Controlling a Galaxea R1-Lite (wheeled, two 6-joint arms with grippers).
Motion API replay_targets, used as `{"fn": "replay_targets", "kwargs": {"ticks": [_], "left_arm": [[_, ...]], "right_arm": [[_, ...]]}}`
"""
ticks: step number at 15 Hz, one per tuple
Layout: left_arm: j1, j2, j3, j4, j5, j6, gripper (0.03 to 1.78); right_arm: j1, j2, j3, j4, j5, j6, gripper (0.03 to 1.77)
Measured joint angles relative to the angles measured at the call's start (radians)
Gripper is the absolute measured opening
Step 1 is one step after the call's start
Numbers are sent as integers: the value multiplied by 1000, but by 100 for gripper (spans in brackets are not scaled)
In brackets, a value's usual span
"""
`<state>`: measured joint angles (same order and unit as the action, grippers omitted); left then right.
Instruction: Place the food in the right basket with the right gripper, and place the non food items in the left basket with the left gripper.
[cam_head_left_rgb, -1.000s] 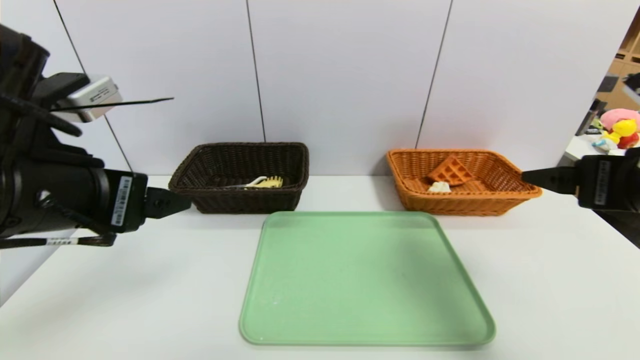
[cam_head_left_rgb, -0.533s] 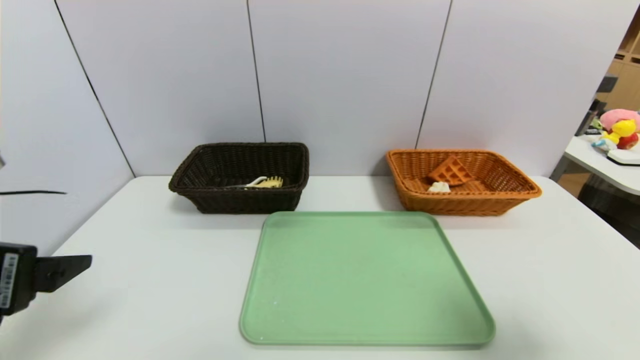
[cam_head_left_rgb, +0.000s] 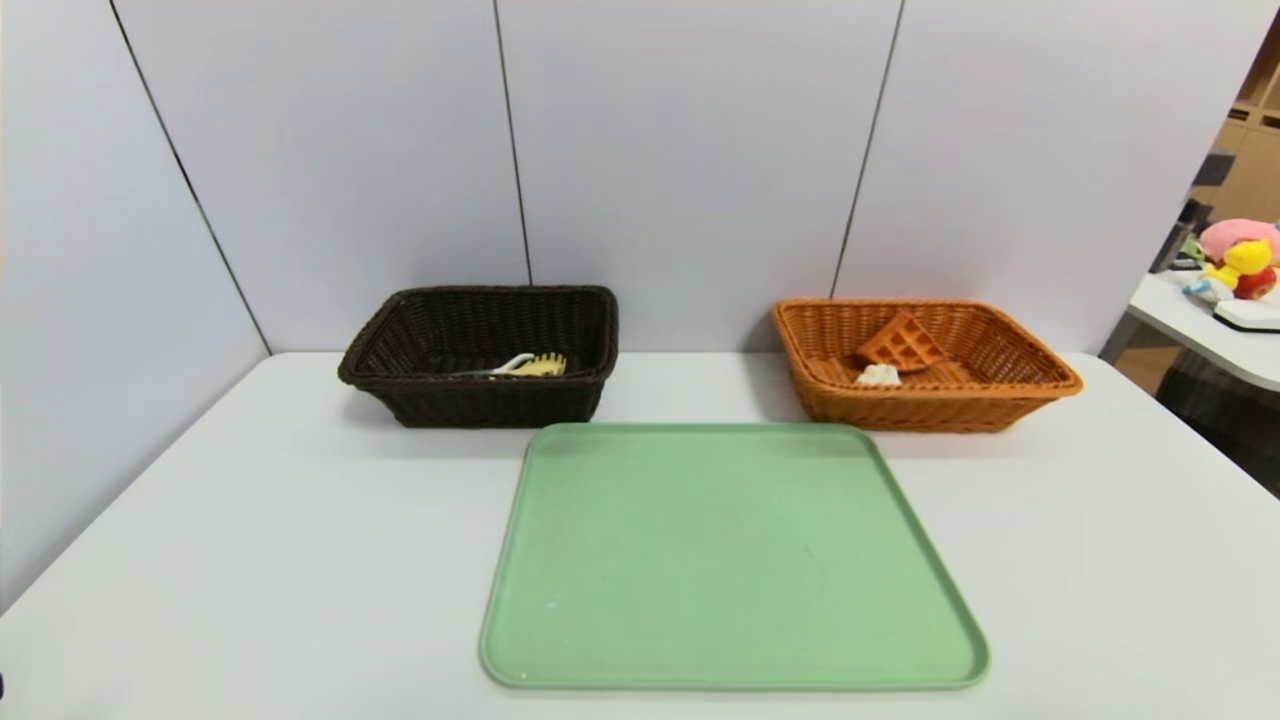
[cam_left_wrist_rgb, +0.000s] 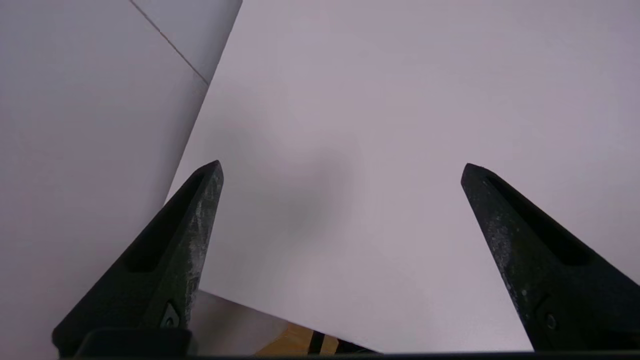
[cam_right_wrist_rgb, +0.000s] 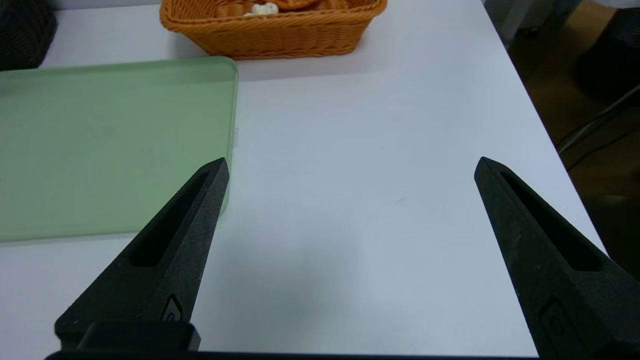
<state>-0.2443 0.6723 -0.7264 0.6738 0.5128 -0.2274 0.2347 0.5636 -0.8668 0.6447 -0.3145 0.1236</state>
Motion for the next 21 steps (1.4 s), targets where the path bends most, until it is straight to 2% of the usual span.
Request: {"fn": "replay_targets", "kwargs": {"ticks": [2, 7, 10, 13, 15, 17, 21], "left_arm": [[18, -76, 56, 1, -1, 0, 169], [33, -206, 120, -5, -4, 2, 169], [63, -268, 148, -2, -4, 3, 169], [134, -332, 157, -2, -27, 46, 169], [189, -398, 166, -3, -96, 136, 169], [231, -462, 188, -24, -210, 242, 169], [248, -563, 309, -156, -325, 406, 169]], "right_arm": [[-42, -64, 2, 55, 14, -8, 169], [-188, -239, 16, 134, 98, -61, 169], [-226, -335, 47, 141, 108, -142, 169], [-234, -392, 73, 140, 127, -148, 169], [-235, -426, 103, 135, 132, -149, 169], [-235, -467, 152, 125, 146, -150, 169], [-234, -544, 256, 42, 146, -142, 169]]}}
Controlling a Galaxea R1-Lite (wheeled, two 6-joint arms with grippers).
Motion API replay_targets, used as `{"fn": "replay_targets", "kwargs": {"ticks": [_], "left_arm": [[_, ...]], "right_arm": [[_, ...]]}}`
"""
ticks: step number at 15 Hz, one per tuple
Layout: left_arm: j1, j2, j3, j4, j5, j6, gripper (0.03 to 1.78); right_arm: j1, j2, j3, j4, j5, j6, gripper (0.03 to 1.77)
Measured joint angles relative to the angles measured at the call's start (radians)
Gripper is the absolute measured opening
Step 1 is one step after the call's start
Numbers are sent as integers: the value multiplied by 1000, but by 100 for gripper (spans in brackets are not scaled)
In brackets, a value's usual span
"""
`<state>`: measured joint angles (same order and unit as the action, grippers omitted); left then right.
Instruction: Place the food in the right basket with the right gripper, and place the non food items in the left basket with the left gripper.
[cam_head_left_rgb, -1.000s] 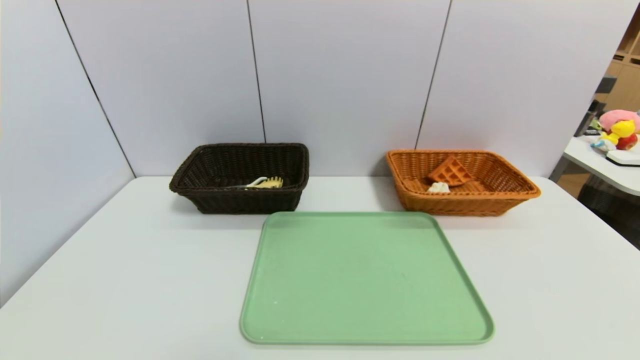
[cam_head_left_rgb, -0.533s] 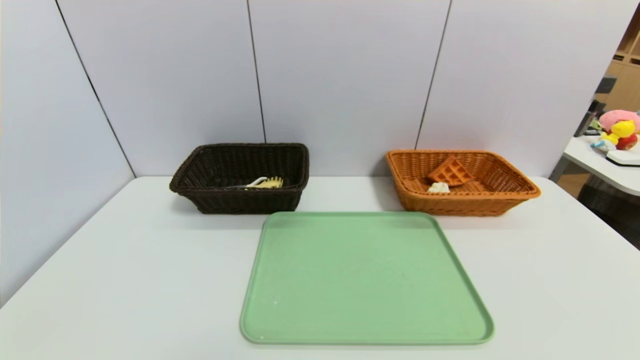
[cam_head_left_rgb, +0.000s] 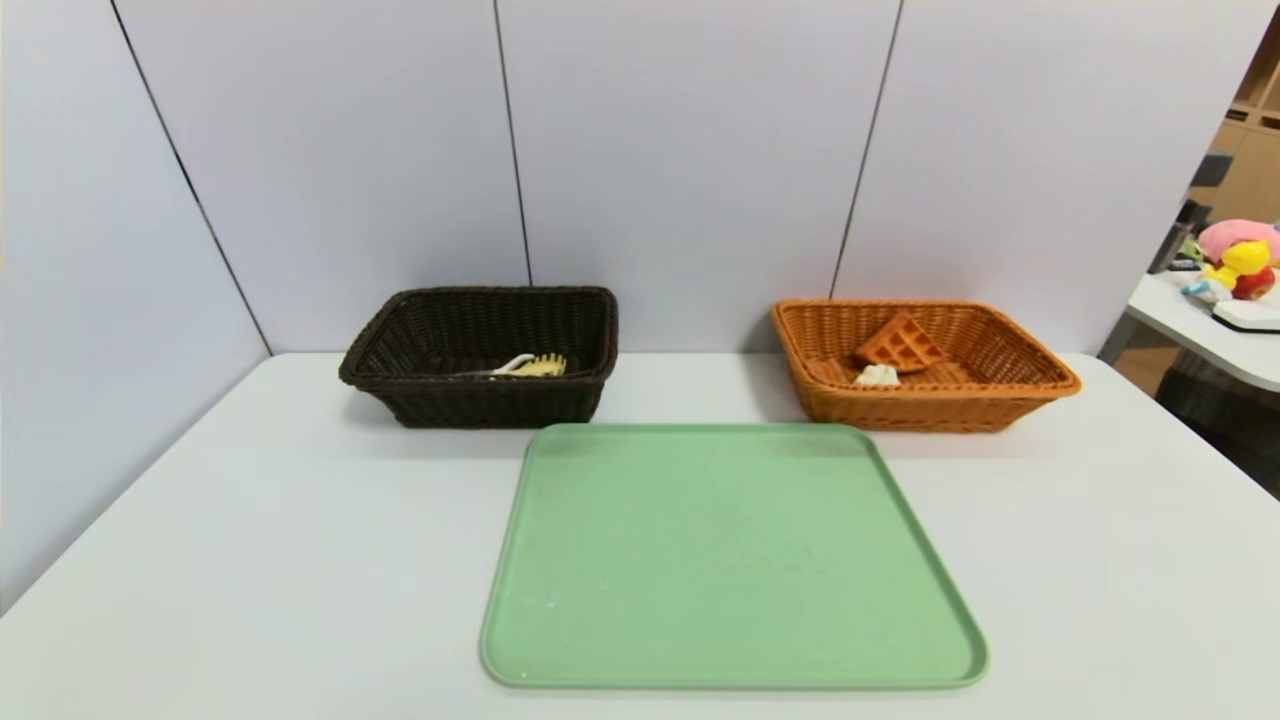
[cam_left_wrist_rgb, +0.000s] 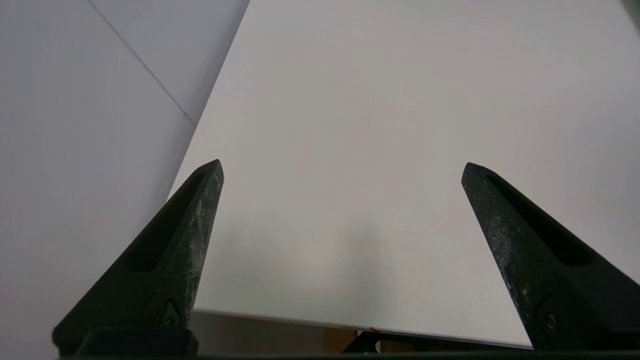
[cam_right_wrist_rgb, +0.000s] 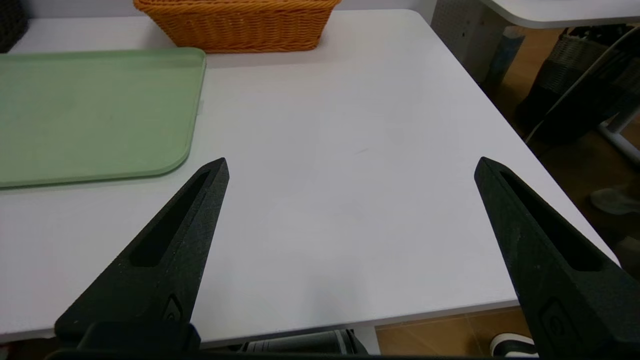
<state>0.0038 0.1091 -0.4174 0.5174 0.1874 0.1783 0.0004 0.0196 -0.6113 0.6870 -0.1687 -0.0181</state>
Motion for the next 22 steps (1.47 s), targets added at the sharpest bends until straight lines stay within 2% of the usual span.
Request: {"fn": "replay_targets", "kwargs": {"ticks": [2, 4, 8, 10, 11, 13, 16, 17, 22], "left_arm": [[-1, -61, 93, -66, -47, 43, 169], [-2, -89, 164, -156, -69, 30, 169], [-3, -108, 281, -319, -140, 26, 169], [-4, -109, 324, -368, -213, 20, 169], [-4, -110, 341, -384, -231, 20, 169], [-3, -110, 370, -422, -240, 9, 169], [-3, -110, 381, -433, -252, -4, 169], [-3, -110, 383, -433, -252, -4, 169], [-3, -110, 385, -431, -248, -21, 169]], "right_arm": [[0, -14, 68, -110, -21, 10, 169], [1, -20, 139, -196, -34, 7, 169], [1, -21, 335, -354, -30, -36, 169], [0, -21, 472, -531, -28, -88, 169], [0, -21, 527, -644, -21, -109, 169], [1, -21, 574, -773, 21, -106, 169], [1, -21, 597, -739, 148, -48, 169], [1, -21, 604, -707, 173, -45, 169], [2, -21, 610, -686, 187, -42, 169]]}}
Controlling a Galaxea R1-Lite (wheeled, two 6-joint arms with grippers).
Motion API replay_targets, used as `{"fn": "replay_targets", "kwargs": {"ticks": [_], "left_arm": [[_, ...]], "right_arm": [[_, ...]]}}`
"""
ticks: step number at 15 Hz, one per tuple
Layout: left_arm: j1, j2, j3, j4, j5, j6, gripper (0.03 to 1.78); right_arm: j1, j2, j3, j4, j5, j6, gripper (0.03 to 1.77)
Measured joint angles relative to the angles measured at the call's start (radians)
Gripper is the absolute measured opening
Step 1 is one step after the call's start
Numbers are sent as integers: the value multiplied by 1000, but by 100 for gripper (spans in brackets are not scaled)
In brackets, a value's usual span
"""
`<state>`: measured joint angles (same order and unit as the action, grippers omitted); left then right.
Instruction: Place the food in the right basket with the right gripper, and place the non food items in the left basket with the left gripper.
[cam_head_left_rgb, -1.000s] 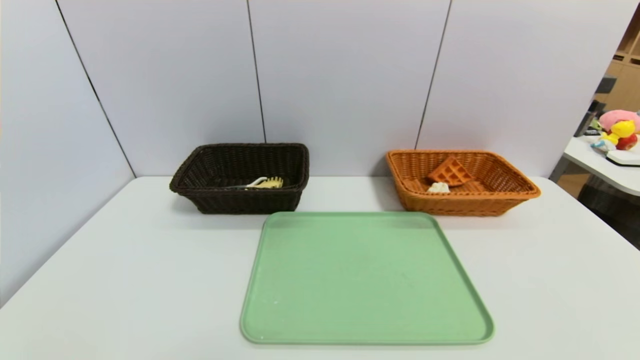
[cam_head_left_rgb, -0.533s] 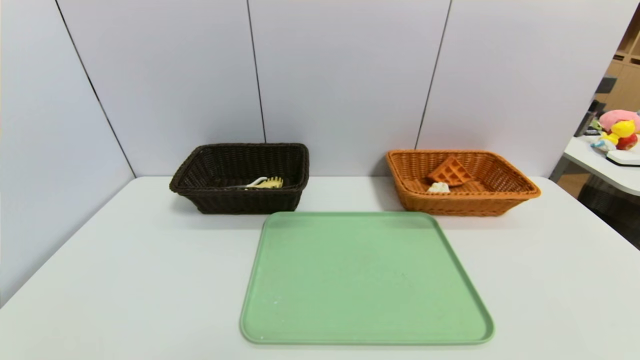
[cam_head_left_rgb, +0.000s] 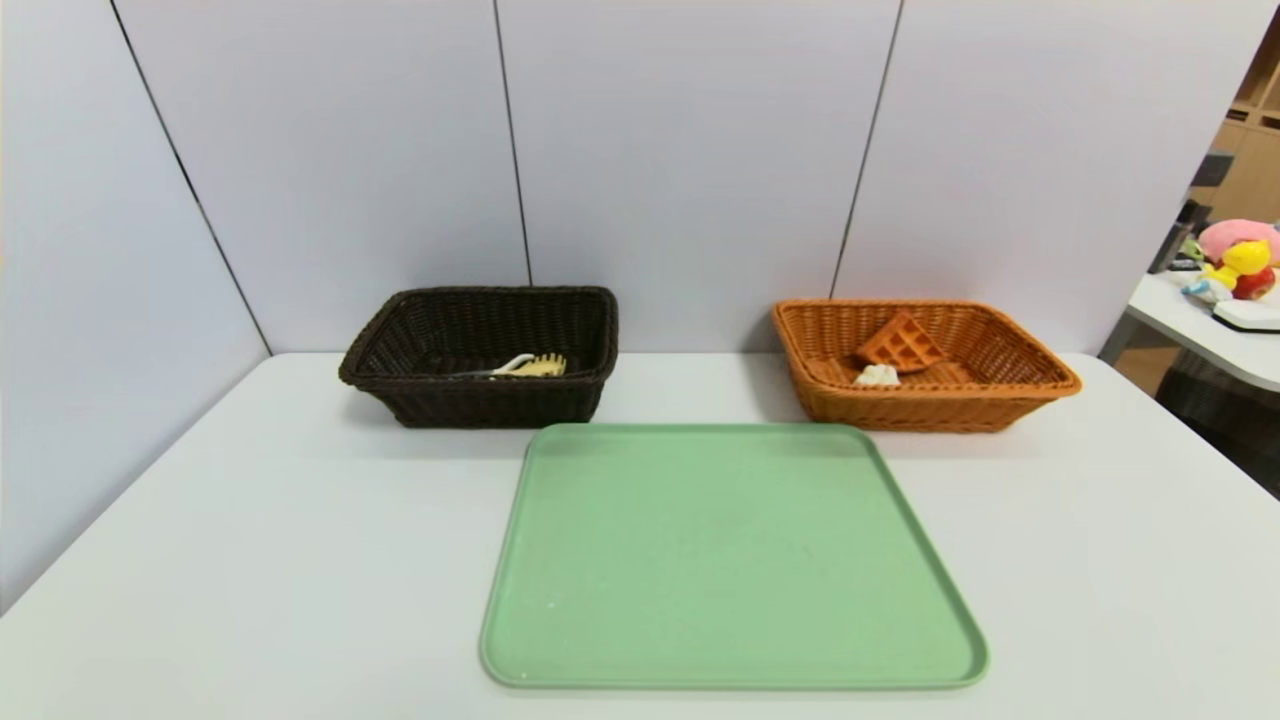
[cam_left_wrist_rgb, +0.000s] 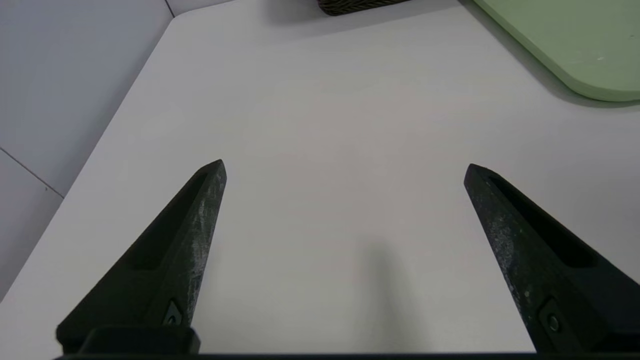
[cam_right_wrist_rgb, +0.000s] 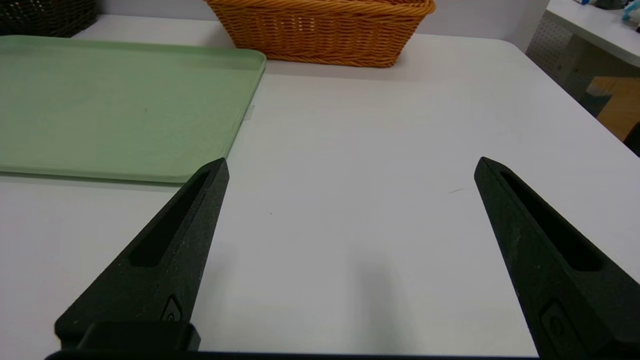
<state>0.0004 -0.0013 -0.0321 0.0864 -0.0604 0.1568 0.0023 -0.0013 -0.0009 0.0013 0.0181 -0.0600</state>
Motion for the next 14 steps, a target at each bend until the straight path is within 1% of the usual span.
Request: {"fn": "replay_targets", "kwargs": {"ticks": [5, 7, 14], "left_arm": [[0, 0, 1, 0, 8, -75, 169], [0, 0, 1, 0, 23, -79, 169], [0, 0, 1, -1, 24, -79, 169]], "right_arm": [[0, 0, 0, 1, -5, 15, 169], [0, 0, 1, 1, -5, 17, 169], [0, 0, 1, -1, -10, 27, 169]]}}
